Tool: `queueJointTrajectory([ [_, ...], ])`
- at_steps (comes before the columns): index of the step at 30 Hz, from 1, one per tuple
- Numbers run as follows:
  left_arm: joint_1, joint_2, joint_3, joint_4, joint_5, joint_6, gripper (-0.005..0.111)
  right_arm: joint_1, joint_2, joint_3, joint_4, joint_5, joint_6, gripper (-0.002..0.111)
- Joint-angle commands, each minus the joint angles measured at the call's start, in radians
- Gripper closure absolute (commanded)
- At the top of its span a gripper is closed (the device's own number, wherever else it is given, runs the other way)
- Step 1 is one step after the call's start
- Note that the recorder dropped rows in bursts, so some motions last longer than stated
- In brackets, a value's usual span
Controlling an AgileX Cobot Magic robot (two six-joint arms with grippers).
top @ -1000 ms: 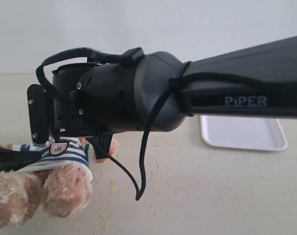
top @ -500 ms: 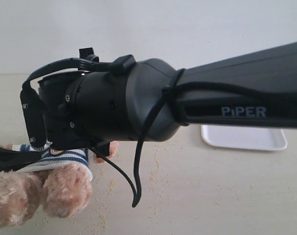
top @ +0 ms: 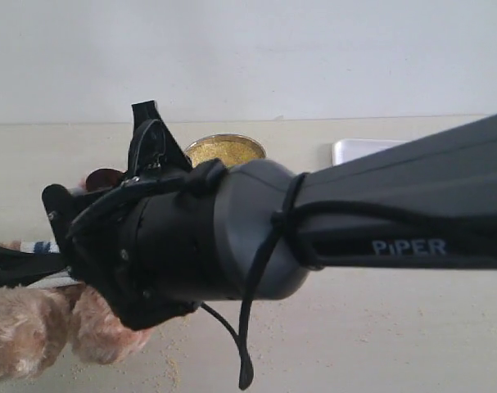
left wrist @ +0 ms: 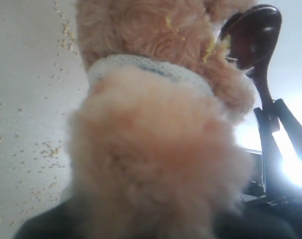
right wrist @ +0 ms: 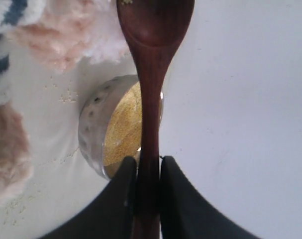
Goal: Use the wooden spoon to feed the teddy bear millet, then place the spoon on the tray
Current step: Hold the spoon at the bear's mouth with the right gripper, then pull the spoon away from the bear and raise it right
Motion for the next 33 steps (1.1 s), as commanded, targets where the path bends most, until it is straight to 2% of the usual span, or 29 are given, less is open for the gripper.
queueJointTrajectory([
  [1, -0.003, 0.002, -0.005, -0.001, 0.04, -0.006, 0.102, 0.041, -0.006, 0.03, -0.117, 0.012, 0.098, 0.109],
  [11, -0.003, 0.002, -0.005, -0.001, 0.04, -0.008, 0.102, 0.05, -0.006, 0.03, -0.197, 0.076, 0.163, 0.109],
  [17, -0.003, 0.002, -0.005, -0.001, 0.04, -0.011, 0.102, 0.05, -0.006, 0.03, -0.037, 0.07, 0.165, 0.109],
  [27, -0.003, 0.002, -0.005, -0.003, 0.04, -0.013, 0.102, 0.047, -0.026, 0.03, -0.024, 0.102, 0.18, 0.109],
  [33, -0.003, 0.002, -0.005, -0.01, 0.04, -0.015, 0.102, 0.005, -0.158, 0.03, 0.113, 0.005, 0.217, 0.109],
])
